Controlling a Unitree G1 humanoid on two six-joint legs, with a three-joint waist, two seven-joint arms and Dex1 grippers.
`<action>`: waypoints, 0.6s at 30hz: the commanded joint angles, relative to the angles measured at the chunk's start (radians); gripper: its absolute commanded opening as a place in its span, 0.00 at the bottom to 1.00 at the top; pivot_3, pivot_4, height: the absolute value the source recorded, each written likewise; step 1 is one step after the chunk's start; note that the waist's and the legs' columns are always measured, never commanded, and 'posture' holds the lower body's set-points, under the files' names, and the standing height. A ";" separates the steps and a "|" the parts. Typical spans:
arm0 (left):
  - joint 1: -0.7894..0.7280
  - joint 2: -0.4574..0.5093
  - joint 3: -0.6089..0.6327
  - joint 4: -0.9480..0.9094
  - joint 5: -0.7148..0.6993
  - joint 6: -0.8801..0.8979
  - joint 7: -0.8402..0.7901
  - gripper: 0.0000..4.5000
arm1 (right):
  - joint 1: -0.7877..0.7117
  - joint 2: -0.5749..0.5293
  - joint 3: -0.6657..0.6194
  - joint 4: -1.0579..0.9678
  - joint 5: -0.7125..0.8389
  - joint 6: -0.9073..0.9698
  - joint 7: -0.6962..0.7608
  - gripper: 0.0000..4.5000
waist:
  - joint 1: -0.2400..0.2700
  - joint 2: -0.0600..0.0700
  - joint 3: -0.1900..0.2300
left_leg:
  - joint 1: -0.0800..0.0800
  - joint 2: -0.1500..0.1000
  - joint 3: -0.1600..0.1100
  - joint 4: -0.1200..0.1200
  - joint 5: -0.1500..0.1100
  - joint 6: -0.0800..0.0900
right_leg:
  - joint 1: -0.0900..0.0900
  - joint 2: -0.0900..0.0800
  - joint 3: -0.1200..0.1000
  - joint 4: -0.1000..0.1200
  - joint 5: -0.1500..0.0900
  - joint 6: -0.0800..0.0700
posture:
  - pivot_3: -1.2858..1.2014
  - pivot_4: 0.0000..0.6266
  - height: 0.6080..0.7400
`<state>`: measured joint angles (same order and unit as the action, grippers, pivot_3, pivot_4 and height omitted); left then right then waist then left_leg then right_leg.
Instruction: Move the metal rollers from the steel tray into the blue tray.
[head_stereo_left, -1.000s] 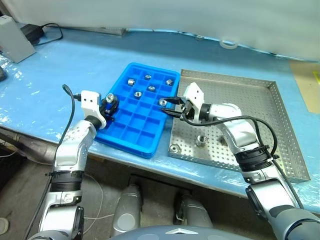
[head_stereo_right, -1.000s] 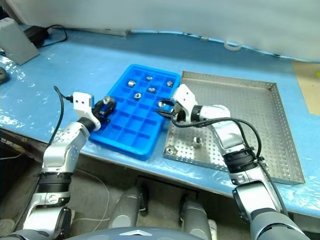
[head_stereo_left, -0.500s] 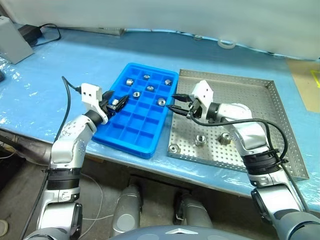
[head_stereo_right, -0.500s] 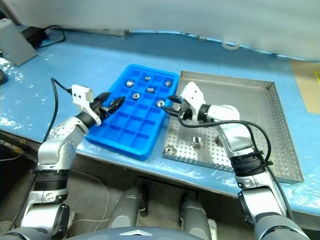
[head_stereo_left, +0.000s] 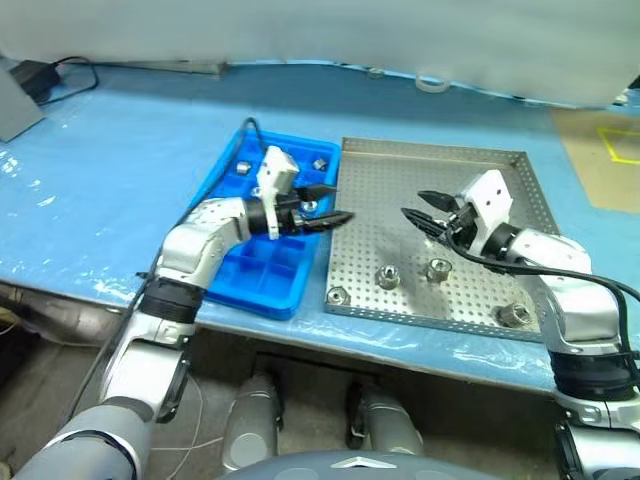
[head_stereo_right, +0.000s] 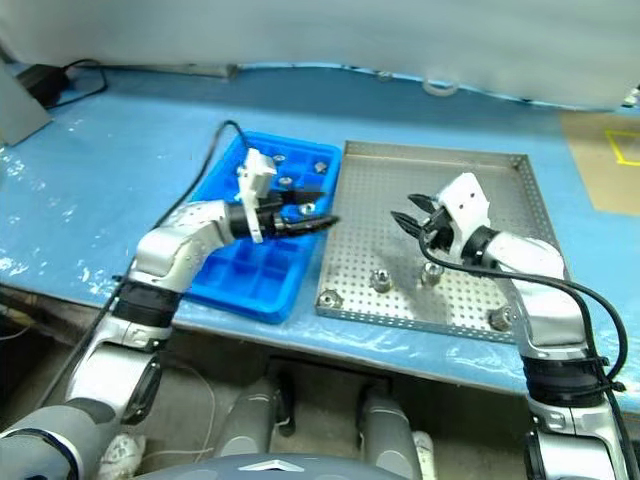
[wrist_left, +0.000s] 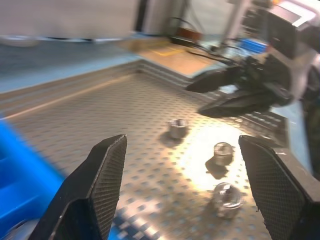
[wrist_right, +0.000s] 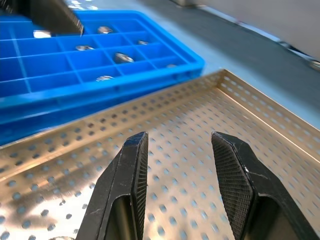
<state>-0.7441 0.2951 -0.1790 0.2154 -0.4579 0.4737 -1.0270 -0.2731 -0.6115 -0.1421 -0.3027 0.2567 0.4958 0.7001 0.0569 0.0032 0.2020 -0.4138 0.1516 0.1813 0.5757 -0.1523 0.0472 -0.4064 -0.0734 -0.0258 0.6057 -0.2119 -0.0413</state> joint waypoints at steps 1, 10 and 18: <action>-0.054 -0.032 -0.084 0.134 0.069 -0.061 -0.112 0.84 | 0.061 -0.008 -0.084 -0.129 0.025 0.037 -0.058 0.45 | -0.019 0.000 0.000 | 0.000 0.000 0.000 0.000 0.000 0.000 | 0.000 0.000 0.000 0.000 0.000 0.000 | 0.37 0.24 1.00; -0.131 -0.097 -0.160 0.406 0.170 -0.133 -0.307 0.84 | 0.242 0.032 -0.146 -0.327 0.044 0.117 -0.177 0.45 | -0.086 0.001 -0.001 | 0.002 0.000 0.001 0.000 0.000 0.000 | 0.001 0.000 0.000 -0.001 0.000 0.000 | 0.32 0.24 1.00; -0.173 -0.186 -0.164 0.586 0.294 -0.299 -0.270 0.84 | 0.298 0.034 -0.148 -0.393 0.067 0.147 -0.217 0.45 | -0.099 0.002 -0.002 | 0.002 -0.001 0.001 0.002 -0.003 0.005 | 0.005 0.000 0.000 -0.006 0.000 0.000 | 0.31 0.24 1.00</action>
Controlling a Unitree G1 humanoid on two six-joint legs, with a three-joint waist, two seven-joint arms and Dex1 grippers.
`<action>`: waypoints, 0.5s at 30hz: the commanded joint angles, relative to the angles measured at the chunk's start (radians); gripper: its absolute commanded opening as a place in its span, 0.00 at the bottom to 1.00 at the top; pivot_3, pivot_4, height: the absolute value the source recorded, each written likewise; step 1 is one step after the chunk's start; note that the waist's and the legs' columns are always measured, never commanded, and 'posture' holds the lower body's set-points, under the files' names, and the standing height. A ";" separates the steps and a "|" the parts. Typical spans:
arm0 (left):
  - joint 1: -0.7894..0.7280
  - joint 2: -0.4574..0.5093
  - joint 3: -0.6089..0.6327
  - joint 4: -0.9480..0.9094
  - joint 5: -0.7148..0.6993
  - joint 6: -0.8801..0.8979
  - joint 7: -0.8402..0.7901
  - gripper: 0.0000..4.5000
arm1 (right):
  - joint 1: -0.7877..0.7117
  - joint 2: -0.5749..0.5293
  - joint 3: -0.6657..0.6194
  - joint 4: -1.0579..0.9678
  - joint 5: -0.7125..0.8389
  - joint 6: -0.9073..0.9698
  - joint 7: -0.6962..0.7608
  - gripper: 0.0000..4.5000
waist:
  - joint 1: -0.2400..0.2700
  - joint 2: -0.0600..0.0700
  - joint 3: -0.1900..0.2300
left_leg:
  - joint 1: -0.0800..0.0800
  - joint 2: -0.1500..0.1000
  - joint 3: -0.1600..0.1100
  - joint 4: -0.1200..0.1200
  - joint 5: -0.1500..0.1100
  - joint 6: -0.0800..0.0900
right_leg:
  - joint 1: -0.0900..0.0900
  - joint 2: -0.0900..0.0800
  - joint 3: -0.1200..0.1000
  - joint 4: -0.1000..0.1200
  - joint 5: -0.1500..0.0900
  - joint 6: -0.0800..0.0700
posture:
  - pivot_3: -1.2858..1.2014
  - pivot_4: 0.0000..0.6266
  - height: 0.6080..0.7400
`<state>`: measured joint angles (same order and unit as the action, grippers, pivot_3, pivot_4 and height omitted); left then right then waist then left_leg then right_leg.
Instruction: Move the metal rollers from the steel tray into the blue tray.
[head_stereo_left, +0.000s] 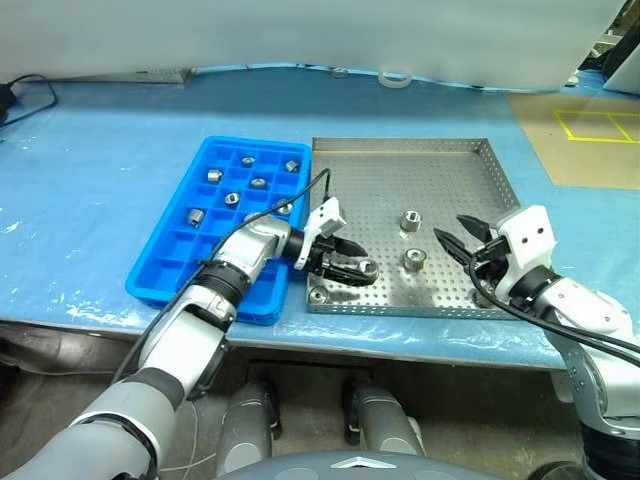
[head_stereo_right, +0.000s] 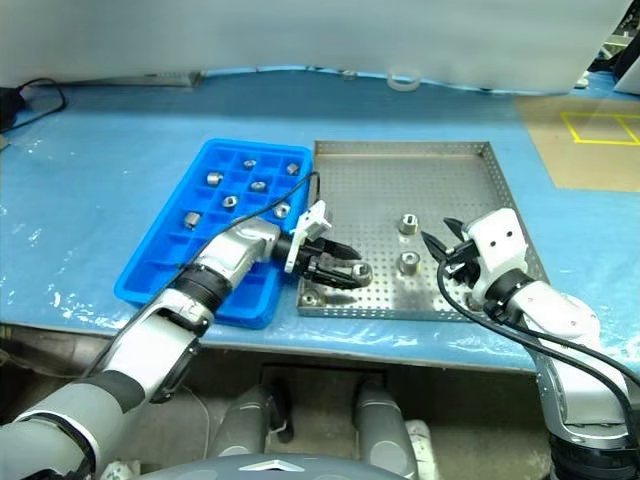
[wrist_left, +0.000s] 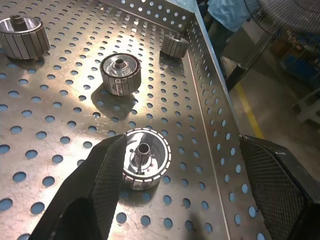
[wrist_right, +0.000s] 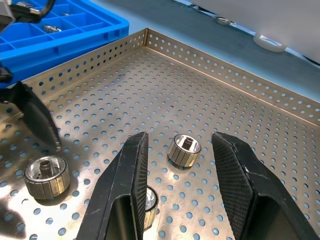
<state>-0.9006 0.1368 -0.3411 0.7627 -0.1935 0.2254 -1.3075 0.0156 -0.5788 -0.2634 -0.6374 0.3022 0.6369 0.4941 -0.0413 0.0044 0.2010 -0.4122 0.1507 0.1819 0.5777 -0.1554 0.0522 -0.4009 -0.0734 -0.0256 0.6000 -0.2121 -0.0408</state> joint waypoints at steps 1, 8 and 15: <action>-0.017 -0.037 -0.002 0.050 0.039 -0.060 0.010 0.84 | 0.016 -0.002 -0.023 -0.064 0.026 0.010 -0.007 0.45 | -0.001 0.001 -0.002 | 0.000 0.000 0.000 0.000 -0.001 0.001 | 0.001 0.000 0.000 -0.001 0.000 0.000 | 0.31 0.24 1.00; 0.007 -0.070 -0.028 0.073 0.108 -0.102 -0.014 0.84 | 0.076 -0.038 -0.001 -0.123 0.074 0.037 0.042 0.45 | -0.001 0.007 -0.006 | 0.004 -0.001 0.000 0.000 -0.005 0.008 | 0.012 -0.002 -0.001 -0.013 0.000 0.000 | 0.31 0.24 1.00; 0.007 -0.070 -0.043 0.105 0.181 -0.161 0.003 0.84 | 0.136 -0.072 -0.029 -0.142 0.089 0.025 0.065 0.45 | -0.001 0.007 -0.009 | 0.008 -0.003 0.000 -0.001 -0.007 0.010 | 0.017 -0.003 -0.001 -0.017 0.000 0.000 | 0.31 0.24 1.00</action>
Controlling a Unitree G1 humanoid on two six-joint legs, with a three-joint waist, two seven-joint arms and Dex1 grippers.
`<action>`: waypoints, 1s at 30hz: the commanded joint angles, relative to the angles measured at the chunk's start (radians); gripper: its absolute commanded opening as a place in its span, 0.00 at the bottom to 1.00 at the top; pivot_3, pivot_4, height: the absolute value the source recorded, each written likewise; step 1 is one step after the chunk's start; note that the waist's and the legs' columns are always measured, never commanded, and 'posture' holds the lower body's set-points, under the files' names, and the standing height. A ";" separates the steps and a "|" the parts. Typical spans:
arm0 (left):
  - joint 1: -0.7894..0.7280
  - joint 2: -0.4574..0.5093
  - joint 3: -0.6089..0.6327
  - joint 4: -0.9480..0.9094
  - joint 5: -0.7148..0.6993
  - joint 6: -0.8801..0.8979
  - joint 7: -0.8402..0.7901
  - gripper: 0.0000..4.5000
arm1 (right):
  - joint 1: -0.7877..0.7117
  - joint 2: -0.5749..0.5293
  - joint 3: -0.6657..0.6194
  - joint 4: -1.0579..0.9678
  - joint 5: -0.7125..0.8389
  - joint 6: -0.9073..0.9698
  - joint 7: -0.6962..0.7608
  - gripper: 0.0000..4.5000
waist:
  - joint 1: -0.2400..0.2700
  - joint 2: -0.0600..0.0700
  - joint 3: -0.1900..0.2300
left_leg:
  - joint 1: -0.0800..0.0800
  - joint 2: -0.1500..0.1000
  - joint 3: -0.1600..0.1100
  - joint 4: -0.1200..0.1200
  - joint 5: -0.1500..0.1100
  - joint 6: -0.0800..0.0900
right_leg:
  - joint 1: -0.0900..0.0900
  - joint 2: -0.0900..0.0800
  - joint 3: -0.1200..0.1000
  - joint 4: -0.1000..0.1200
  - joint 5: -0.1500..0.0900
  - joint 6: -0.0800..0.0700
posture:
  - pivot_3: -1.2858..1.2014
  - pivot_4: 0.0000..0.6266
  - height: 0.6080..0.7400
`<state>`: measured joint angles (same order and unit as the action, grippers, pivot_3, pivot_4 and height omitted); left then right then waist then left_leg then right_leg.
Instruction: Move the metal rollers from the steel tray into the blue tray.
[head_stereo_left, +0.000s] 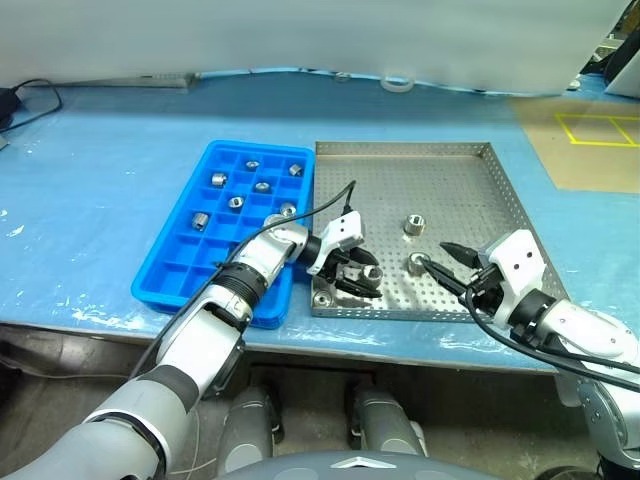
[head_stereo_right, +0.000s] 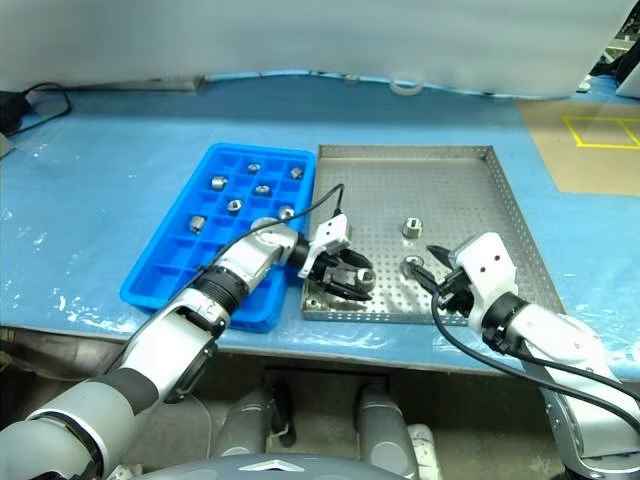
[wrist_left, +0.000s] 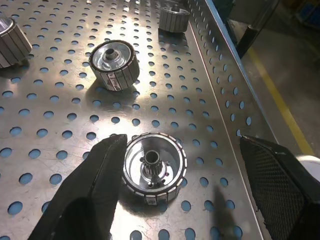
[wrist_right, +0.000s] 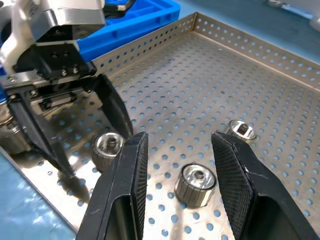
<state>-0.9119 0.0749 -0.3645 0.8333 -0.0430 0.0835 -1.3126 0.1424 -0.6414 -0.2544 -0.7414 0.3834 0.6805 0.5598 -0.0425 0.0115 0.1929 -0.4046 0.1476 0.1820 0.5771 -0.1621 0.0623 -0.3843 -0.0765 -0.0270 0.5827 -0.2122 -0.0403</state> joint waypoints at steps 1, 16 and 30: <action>0.009 -0.015 -0.018 0.043 0.043 -0.022 0.033 0.84 | 0.010 -0.007 -0.036 -0.033 0.003 -0.024 -0.005 0.45 | 0.000 0.000 -0.001 | 0.000 0.000 0.000 0.000 0.000 0.000 | 0.000 0.000 0.000 0.000 0.000 0.000 | 0.31 0.24 1.00; 0.000 -0.065 -0.003 0.114 0.116 -0.090 0.106 0.80 | 0.042 0.019 -0.014 0.017 -0.054 -0.101 -0.045 0.45 | -0.003 0.006 -0.008 | 0.003 -0.006 0.000 0.000 -0.003 0.005 | 0.009 -0.006 0.000 -0.009 -0.004 0.008 | 0.30 0.24 1.00; 0.004 -0.070 0.038 0.113 0.110 -0.096 0.153 0.38 | 0.003 0.005 -0.005 0.022 -0.049 -0.086 -0.050 0.45 | -0.024 0.007 -0.010 | 0.002 -0.016 0.000 0.000 -0.007 0.012 | 0.013 -0.016 0.000 -0.012 -0.007 0.012 | 0.30 0.24 1.00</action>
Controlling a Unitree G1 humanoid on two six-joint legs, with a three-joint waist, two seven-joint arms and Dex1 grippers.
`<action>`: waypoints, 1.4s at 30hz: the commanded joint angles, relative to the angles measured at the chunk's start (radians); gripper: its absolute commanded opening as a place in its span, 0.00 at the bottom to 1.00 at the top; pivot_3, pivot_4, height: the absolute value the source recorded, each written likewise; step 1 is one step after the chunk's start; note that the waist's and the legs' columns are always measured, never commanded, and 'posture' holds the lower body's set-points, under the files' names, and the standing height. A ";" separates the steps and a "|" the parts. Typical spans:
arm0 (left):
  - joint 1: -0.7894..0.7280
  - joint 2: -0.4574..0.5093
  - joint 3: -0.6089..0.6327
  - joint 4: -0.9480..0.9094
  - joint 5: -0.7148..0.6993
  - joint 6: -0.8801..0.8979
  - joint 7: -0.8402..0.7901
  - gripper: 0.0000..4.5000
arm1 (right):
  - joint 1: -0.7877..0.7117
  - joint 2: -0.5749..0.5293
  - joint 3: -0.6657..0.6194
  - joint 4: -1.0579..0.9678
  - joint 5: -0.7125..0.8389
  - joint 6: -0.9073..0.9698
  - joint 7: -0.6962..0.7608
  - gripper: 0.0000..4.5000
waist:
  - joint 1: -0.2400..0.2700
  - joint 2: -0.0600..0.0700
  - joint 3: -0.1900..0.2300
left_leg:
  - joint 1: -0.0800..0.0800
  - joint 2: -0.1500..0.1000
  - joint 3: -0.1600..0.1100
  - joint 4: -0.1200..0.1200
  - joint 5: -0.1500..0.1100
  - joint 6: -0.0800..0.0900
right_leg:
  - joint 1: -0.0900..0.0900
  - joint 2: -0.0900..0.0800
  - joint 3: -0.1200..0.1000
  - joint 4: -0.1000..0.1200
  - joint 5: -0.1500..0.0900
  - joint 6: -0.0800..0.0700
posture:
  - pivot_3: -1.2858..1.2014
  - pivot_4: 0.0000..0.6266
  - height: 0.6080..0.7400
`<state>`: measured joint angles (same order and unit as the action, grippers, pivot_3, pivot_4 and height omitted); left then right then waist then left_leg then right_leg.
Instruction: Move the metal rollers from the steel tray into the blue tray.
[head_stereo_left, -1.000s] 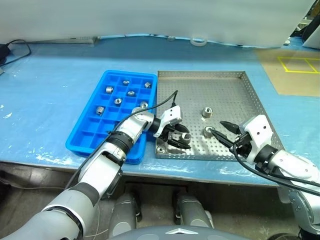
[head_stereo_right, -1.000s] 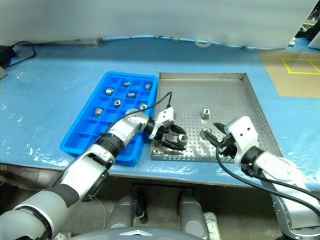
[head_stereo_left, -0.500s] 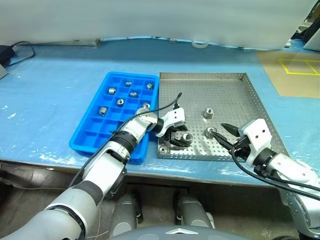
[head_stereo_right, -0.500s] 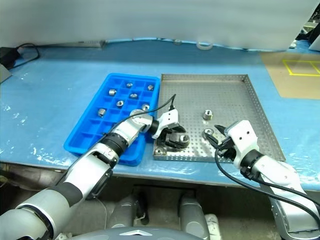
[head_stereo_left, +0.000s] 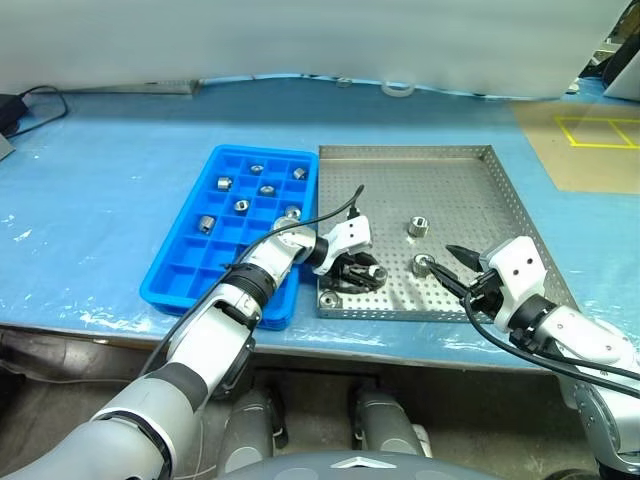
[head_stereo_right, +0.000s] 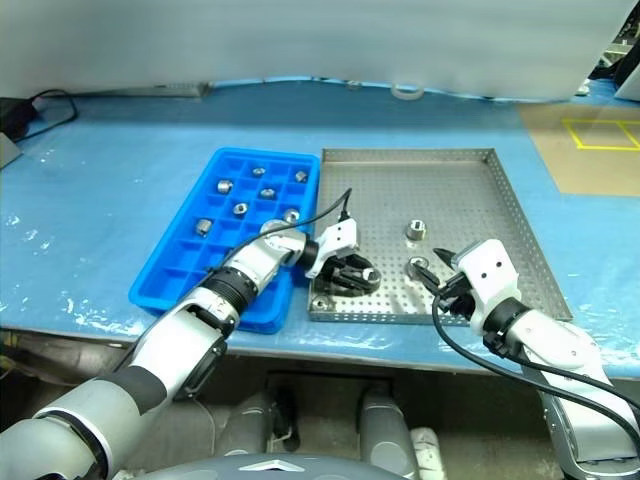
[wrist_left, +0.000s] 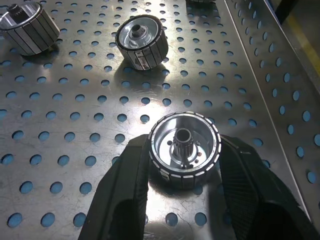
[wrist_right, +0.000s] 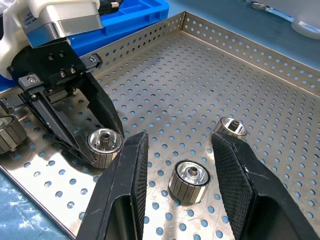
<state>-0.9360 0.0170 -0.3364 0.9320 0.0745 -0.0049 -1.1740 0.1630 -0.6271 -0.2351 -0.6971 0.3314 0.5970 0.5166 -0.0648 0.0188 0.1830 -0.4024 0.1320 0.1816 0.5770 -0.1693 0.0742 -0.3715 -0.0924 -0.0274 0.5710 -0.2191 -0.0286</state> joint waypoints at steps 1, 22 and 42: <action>0.028 -0.012 0.020 0.006 -0.016 -0.005 0.018 0.38 | -0.022 -0.009 -0.023 -0.025 0.006 0.001 -0.007 0.45 | -0.003 0.000 0.000 | 0.000 0.000 0.000 0.000 0.000 0.000 | 0.000 0.000 0.000 0.000 -0.001 0.001 | 0.31 0.24 1.00; 0.340 0.252 0.356 -0.948 -0.391 0.579 0.225 0.38 | -0.442 -0.012 0.198 0.195 0.109 -0.005 0.195 0.45 | 0.037 -0.003 0.003 | -0.023 0.006 -0.001 -0.001 0.006 -0.002 | -0.031 0.002 -0.007 0.017 0.004 -0.006 | 0.47 0.24 1.00; 0.965 0.252 0.591 -1.668 -0.480 0.728 0.770 0.38 | -0.935 0.193 0.464 0.881 -0.004 -0.307 0.632 0.45 | 0.322 -0.006 0.005 | -0.023 0.007 -0.007 -0.004 0.008 -0.010 | -0.029 0.001 -0.015 0.019 0.003 -0.007 | 0.78 0.24 1.00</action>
<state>0.0250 0.2579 0.2321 -0.6642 -0.3831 0.7272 -0.4223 -0.7501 -0.4410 0.2357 0.1851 0.3292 0.3193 1.1310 0.2573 0.0125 0.1878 -0.4253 0.1388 0.1744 0.5735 -0.1612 0.0637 -0.4005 -0.0911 -0.0427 0.5900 -0.2162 -0.0360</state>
